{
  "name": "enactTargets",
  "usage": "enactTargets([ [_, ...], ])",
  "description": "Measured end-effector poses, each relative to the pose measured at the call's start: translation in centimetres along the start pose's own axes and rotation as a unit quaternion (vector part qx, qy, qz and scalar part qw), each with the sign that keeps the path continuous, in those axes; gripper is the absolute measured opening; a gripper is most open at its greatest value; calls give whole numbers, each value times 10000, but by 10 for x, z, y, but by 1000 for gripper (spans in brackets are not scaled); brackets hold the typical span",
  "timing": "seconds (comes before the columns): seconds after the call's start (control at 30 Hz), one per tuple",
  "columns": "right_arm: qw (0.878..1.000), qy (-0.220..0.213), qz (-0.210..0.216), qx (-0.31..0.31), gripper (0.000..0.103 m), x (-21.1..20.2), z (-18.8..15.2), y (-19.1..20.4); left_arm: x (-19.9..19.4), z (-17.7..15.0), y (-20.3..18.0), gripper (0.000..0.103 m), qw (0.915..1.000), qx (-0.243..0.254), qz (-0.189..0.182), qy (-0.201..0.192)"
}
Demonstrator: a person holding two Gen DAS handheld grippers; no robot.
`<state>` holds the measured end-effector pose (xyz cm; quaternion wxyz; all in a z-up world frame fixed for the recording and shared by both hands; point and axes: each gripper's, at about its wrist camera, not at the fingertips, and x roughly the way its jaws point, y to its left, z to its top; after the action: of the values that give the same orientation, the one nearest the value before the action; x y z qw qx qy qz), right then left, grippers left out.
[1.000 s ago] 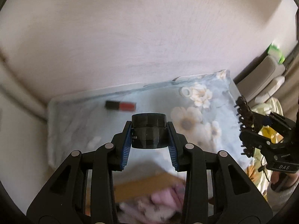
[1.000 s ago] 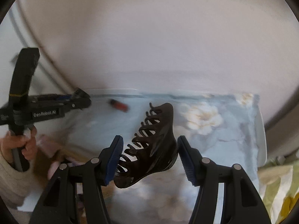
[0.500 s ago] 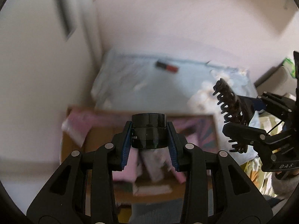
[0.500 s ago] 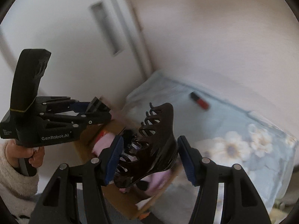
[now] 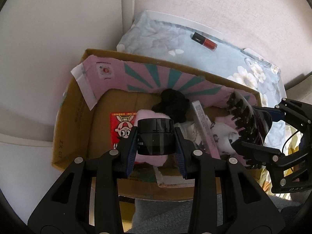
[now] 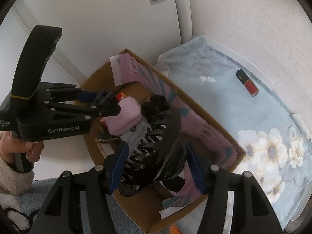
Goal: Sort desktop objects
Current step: 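Carry the cap and claw clip into the box and open both tools, then move both open tools back over the tray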
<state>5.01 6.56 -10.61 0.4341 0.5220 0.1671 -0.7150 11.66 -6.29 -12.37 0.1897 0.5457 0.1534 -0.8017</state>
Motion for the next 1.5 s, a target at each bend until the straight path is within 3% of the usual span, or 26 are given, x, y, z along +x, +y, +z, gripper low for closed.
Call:
enactTargets([
  [0.17,10000,48,13,15,56,2,0,0,2,2,1,33,9999,-85,108,-19],
  [0.23,9998,181,122,33,57,6,0,0,2,4,3,39,9998,-125,141,48],
  [0.27,9993,304,211,76,58,10,0,-1,2,5,3,61,9997,-167,141,100],
  [0.3,9988,390,262,127,68,13,0,-2,1,7,4,91,9995,-215,210,127],
  [0.33,9984,463,289,174,76,14,-1,-3,-1,8,4,101,9992,-241,297,96],
  [0.37,9982,473,312,212,87,14,-2,-4,-6,10,3,103,9989,-258,399,1],
  [0.57,9955,133,687,634,97,-2,-8,-21,-19,17,-4,103,9986,-126,485,-170],
  [0.77,9931,-155,736,905,102,-19,-11,-34,-31,26,-20,103,9982,48,502,-337],
  [1.03,9892,-621,698,1128,102,-47,-20,-51,-37,50,-62,103,9951,679,461,-547],
  [1.17,9866,-813,451,1343,102,-64,-29,-72,-39,69,-92,103,9898,1161,414,-708],
  [1.33,9786,-1018,-459,1730,102,-96,-37,-119,-29,108,-133,103,9775,1856,478,-881],
  [1.5,9611,-1190,-1063,2253,102,-107,-40,-177,27,164,-168,103,9746,2188,151,-459],
])
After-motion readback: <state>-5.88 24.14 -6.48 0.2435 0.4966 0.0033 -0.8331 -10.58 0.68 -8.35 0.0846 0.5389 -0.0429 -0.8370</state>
